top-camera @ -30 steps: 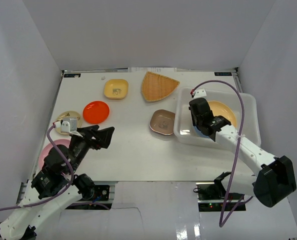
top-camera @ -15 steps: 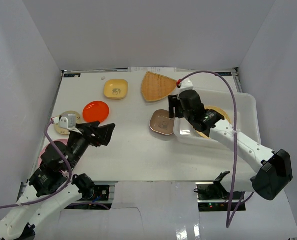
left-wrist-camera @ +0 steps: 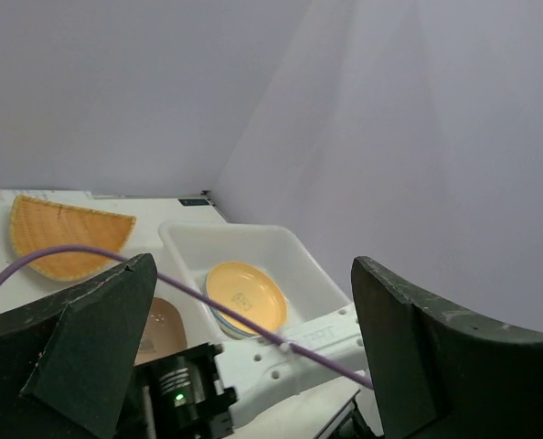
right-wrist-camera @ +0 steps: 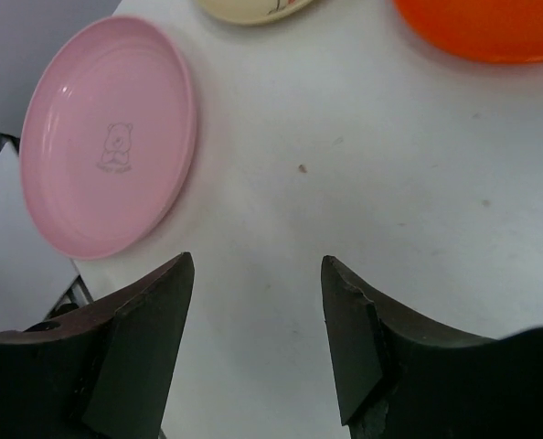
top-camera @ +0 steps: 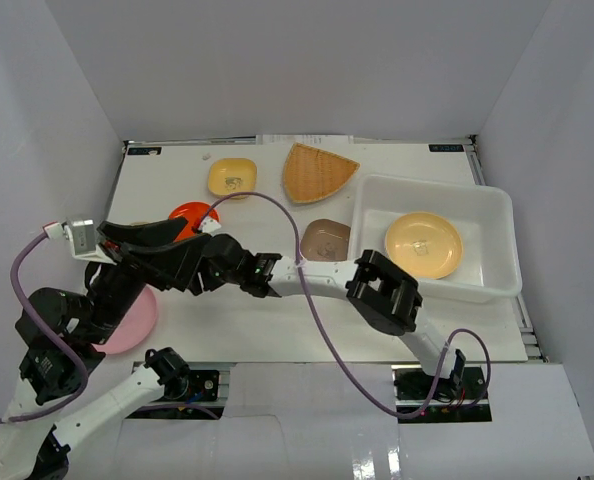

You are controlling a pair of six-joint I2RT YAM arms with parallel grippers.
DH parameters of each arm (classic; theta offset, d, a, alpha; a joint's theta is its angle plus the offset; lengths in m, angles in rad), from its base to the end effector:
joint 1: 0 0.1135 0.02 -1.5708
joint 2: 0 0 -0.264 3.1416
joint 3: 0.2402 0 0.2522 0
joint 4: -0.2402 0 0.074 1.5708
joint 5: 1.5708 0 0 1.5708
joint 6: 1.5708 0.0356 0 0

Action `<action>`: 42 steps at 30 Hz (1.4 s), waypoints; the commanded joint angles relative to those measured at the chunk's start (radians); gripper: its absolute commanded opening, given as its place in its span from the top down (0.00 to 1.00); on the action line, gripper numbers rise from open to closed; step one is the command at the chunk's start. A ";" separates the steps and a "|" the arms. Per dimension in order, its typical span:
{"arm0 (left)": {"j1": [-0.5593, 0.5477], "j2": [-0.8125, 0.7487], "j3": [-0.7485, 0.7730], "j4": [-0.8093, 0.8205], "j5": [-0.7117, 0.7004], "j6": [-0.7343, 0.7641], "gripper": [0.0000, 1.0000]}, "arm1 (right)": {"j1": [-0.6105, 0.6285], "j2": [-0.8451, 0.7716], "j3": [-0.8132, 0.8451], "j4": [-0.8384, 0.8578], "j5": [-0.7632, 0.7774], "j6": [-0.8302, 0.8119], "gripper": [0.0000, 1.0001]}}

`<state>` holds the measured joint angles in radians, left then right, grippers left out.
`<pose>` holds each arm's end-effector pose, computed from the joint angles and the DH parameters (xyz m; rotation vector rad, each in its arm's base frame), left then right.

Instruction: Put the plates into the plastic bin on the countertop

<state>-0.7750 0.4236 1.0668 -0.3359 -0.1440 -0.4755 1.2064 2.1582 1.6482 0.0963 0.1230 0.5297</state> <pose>0.0346 -0.0268 0.4500 0.0685 1.3283 -0.9813 0.1857 0.4745 0.2221 -0.6238 2.0300 0.9730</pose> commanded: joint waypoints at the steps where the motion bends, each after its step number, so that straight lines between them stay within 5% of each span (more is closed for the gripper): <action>1: 0.003 0.024 -0.002 -0.026 0.089 -0.040 0.02 | 0.002 0.066 0.073 0.123 -0.049 0.143 0.36; 10: 0.003 0.033 -0.059 -0.022 0.178 -0.087 0.02 | 0.039 0.385 0.415 0.082 -0.186 0.251 0.16; 16: 0.003 -0.003 -0.097 -0.045 0.159 -0.106 0.02 | 0.028 0.494 0.559 0.003 -0.219 0.292 0.15; 26: 0.005 -0.097 -0.154 -0.066 0.086 -0.124 0.02 | 0.022 0.611 0.659 -0.030 -0.373 0.421 0.41; 34: 0.003 -0.149 -0.168 -0.101 0.050 -0.118 0.02 | 0.019 0.450 0.370 0.054 -0.271 0.421 0.73; 42: 0.003 -0.148 -0.154 -0.126 0.023 -0.091 0.02 | 0.019 0.211 0.058 0.157 -0.203 0.333 0.86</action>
<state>-0.7750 0.2729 0.8913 -0.4423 -0.0994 -0.5858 1.2251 2.4680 1.7874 0.2344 -0.1337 0.9340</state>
